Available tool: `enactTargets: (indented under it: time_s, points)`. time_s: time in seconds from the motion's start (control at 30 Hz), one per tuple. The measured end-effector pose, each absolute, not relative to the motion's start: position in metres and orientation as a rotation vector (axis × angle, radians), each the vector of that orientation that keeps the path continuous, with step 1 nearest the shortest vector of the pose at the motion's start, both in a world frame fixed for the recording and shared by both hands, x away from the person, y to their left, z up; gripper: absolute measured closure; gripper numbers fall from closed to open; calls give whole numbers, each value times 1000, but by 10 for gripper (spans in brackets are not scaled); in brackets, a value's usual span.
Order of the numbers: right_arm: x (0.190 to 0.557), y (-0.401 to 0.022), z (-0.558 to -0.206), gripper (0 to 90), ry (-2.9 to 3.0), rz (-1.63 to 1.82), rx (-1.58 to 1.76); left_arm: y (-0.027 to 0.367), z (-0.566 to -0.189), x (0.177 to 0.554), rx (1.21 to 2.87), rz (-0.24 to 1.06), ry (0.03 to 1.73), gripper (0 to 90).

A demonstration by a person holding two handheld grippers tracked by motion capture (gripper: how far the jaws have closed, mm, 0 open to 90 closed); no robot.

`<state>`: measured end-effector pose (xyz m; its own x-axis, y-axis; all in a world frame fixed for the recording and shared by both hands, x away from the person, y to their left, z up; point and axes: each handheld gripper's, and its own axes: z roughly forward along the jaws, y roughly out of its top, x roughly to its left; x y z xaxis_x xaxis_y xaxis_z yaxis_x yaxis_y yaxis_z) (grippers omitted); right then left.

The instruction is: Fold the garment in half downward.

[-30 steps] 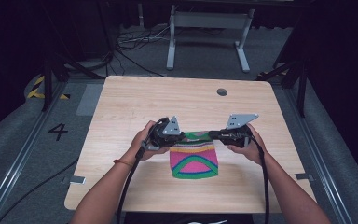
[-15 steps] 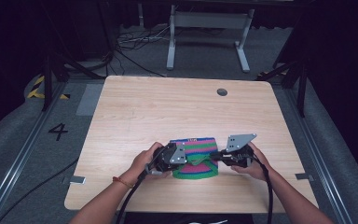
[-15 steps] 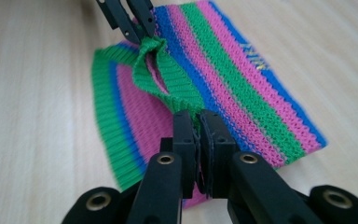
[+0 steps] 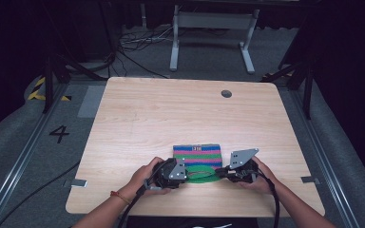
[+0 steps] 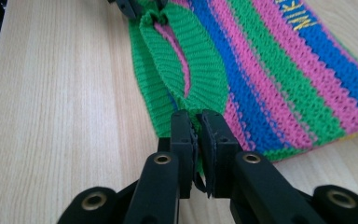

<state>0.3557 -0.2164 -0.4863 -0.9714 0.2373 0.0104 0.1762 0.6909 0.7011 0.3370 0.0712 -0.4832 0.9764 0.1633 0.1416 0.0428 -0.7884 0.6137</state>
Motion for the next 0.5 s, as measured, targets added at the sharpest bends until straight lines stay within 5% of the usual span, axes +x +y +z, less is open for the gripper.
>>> enactTargets:
  time_s: [0.5]
  points:
    - [356,-220,-496,818,2766,1174,462,80,-493,364,2404,258,250,641]
